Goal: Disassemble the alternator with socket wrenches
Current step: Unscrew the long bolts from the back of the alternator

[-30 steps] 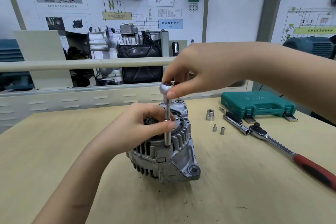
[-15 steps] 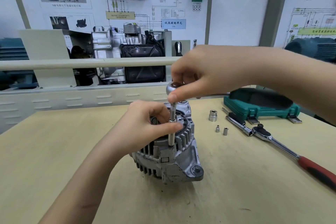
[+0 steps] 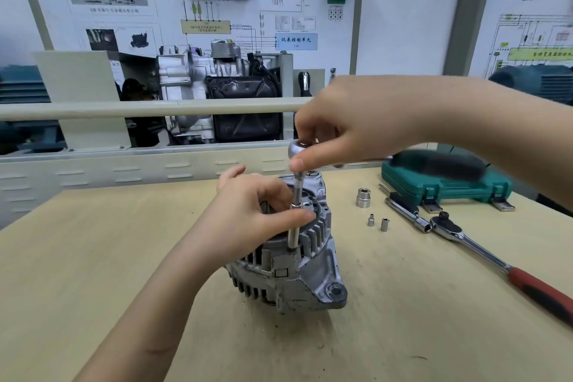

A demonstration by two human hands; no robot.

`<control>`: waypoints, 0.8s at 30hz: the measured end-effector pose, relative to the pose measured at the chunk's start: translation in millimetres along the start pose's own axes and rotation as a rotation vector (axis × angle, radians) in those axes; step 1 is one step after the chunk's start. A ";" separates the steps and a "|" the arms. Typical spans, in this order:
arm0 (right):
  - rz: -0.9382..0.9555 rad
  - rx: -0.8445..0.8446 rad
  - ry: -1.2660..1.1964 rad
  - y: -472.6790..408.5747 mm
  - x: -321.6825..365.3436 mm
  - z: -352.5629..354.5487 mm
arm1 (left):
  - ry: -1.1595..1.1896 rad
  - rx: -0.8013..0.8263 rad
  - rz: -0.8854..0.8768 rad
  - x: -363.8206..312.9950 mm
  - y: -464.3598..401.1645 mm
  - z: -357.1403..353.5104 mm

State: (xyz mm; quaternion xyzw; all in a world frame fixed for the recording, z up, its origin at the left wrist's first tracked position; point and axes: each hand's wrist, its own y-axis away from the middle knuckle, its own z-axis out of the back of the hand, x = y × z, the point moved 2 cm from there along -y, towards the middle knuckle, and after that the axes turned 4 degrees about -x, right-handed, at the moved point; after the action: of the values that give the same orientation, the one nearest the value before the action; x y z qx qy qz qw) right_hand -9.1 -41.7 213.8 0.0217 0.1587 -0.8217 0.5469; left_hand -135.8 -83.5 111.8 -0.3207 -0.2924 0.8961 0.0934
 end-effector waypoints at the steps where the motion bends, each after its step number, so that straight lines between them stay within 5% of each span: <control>1: 0.006 -0.015 -0.001 0.3 -0.3 -1.9 | 0.004 -0.005 -0.004 -0.7 0.4 -0.9; 9: 0.044 0.073 -0.099 0.9 -3.3 2.3 | 0.202 0.147 0.000 -1.6 1.6 5.7; 19: 0.012 -0.006 -0.010 -0.8 -1.2 -2.7 | 0.073 -0.023 -0.004 1.3 -0.2 0.7; 24: 0.046 -0.035 -0.060 -1.3 -0.2 -4.1 | 0.122 0.040 0.029 -0.6 0.9 5.2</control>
State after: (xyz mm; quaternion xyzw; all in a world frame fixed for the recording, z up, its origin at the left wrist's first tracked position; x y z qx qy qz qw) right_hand -10.8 -39.9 210.3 -0.0090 0.1562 -0.8063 0.5704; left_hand -138.6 -86.8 114.8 -0.3772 -0.2635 0.8817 0.1044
